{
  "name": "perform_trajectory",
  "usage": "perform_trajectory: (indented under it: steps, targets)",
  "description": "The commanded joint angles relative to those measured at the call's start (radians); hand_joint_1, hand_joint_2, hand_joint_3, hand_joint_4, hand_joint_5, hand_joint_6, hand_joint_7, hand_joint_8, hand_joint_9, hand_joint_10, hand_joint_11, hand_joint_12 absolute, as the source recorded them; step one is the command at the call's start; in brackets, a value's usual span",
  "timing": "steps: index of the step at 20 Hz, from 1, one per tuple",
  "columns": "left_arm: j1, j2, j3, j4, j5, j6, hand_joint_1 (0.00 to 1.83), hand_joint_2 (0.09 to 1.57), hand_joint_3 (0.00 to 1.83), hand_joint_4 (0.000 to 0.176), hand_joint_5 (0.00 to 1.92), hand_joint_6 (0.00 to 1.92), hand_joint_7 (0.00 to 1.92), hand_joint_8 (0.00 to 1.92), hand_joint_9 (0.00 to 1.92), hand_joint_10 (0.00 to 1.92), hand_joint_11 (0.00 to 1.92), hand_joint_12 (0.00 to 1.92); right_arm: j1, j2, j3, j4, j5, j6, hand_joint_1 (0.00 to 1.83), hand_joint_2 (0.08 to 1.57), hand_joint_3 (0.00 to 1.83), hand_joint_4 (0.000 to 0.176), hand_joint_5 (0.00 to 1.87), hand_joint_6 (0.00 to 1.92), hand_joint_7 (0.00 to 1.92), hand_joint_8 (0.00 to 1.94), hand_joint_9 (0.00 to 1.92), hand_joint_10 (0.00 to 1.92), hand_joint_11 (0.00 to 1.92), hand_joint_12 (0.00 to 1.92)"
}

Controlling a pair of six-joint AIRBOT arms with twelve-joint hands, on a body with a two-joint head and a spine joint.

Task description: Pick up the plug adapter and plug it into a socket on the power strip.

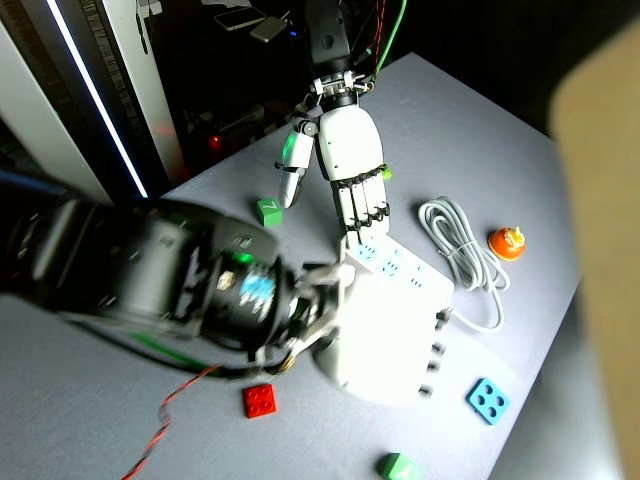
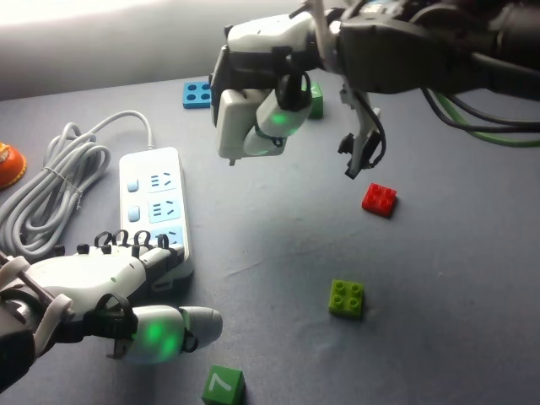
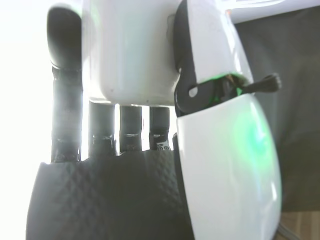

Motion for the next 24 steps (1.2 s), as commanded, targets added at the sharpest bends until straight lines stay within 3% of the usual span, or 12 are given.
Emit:
perform_trajectory:
  steps: [1,7,8,10,13,14,16,18,24]
  targets:
    - [-0.001,-0.004,0.006,0.009,-0.019,-0.002,0.0,1.22,0.0,0.0,0.0,0.0,0.0,0.0,0.0,0.0,0.0,0.0,0.03,-0.005,0.02,0.004,0.095,0.004,1.26,1.09,0.0,0.0,1.03,0.77,1.06,1.05,1.01,0.92,0.86,1.37]
    - [-0.005,-0.004,0.008,0.021,-0.016,-0.002,0.0,1.22,0.0,0.0,0.0,0.0,0.0,0.0,0.0,0.0,0.0,0.0,0.061,-0.105,0.13,0.004,0.079,0.005,1.25,1.1,0.0,0.0,1.05,0.74,1.02,1.11,0.97,0.96,0.82,1.4]
    - [-0.005,-0.004,0.009,0.025,-0.015,-0.002,0.0,1.22,0.0,0.0,0.0,0.0,0.0,0.0,0.0,0.0,0.0,0.0,0.061,-0.122,0.15,0.004,0.07,0.005,1.37,1.11,0.0,0.0,0.98,0.77,0.95,1.09,0.92,1.26,0.83,1.39]
    - [-0.005,-0.004,0.011,0.025,-0.015,-0.002,0.0,1.22,0.0,0.0,0.0,0.0,0.0,0.0,0.0,0.0,0.0,0.0,0.055,-0.149,0.176,0.001,0.064,0.004,1.25,1.1,0.0,0.0,1.02,0.77,1.01,1.12,0.96,1.02,0.83,1.41]
    - [-0.003,-0.004,0.012,0.025,-0.015,-0.002,0.0,1.22,0.0,0.0,0.0,0.0,0.0,0.0,0.0,0.0,0.0,0.0,0.046,-0.184,0.198,-0.01,0.082,0.005,1.24,1.11,0.0,0.0,0.99,0.84,1.0,1.14,0.95,0.99,0.82,1.43]
    - [-0.002,-0.004,0.012,0.025,-0.014,-0.002,0.0,1.22,0.0,0.0,0.0,0.0,0.0,0.0,0.0,0.0,0.0,0.0,0.047,-0.198,0.212,-0.01,0.087,0.009,1.35,1.12,0.0,0.0,0.93,0.88,0.94,1.12,0.91,1.24,0.82,1.43]
    - [-0.002,-0.006,0.013,0.025,-0.014,-0.002,0.0,1.22,0.0,0.0,0.0,0.0,0.0,0.0,0.0,0.0,0.0,0.0,0.052,-0.23,0.24,-0.011,0.085,0.01,1.37,1.13,0.0,0.0,0.91,0.89,0.93,1.1,0.9,1.31,0.82,1.43]
    - [-0.002,-0.006,0.014,0.025,-0.014,-0.002,0.0,1.22,0.0,0.0,0.0,0.0,0.0,0.0,0.0,0.0,0.0,0.0,0.051,-0.281,0.257,-0.053,0.074,0.01,1.25,1.11,0.0,0.0,0.97,0.84,1.03,1.1,0.98,0.98,0.87,1.4]
    - [-0.001,-0.007,0.015,0.025,-0.014,-0.002,0.0,1.23,0.0,0.0,0.0,0.0,0.0,0.0,0.0,0.0,0.0,0.0,0.042,-0.326,0.304,-0.054,0.077,0.007,1.25,1.1,0.0,0.0,1.01,0.82,1.04,1.07,1.0,0.97,0.86,1.42]
